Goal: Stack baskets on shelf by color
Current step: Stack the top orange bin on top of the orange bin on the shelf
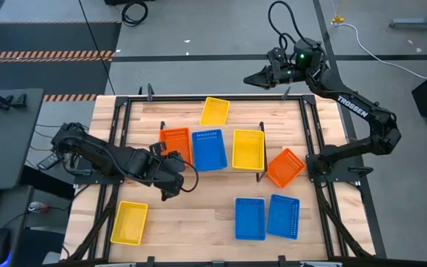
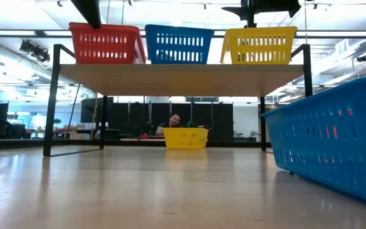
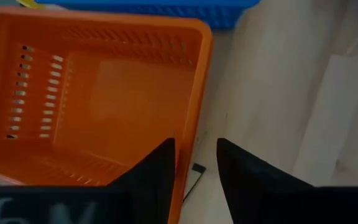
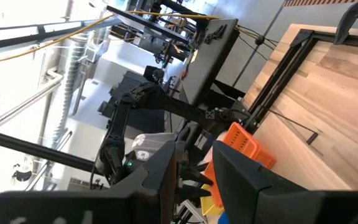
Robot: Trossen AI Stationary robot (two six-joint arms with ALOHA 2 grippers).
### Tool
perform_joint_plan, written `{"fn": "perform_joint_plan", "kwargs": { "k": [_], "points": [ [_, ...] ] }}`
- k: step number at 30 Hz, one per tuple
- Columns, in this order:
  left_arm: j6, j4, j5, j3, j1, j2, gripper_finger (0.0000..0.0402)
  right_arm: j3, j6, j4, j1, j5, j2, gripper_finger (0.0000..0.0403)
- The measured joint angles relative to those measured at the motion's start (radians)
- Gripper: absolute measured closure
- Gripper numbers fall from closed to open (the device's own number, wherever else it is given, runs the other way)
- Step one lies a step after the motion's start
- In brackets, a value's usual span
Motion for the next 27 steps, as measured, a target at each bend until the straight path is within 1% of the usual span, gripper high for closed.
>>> {"fn": "perform_joint_plan", "kwargs": {
  "k": [7,18,22,27],
  "points": [
    [0.049,-0.023,0.01,0.0,0.014,0.0,0.0271,0.0,-0.002,0.0,0.0,0.0,0.0,0.029],
    [0.06,-0.184,0.031,0.0,0.053,0.0,0.0271,0.0,-0.027,0.0,0.0,-0.003,0.0,0.029],
    [0.059,-0.185,0.041,0.0,0.068,0.0,0.0272,0.0,-0.029,0.0,0.0,-0.005,0.0,0.029],
    [0.039,-0.178,0.066,0.002,0.07,-0.02,0.0273,0.0,-0.037,0.0,0.0,-0.034,0.0,0.029]
  ]
}}
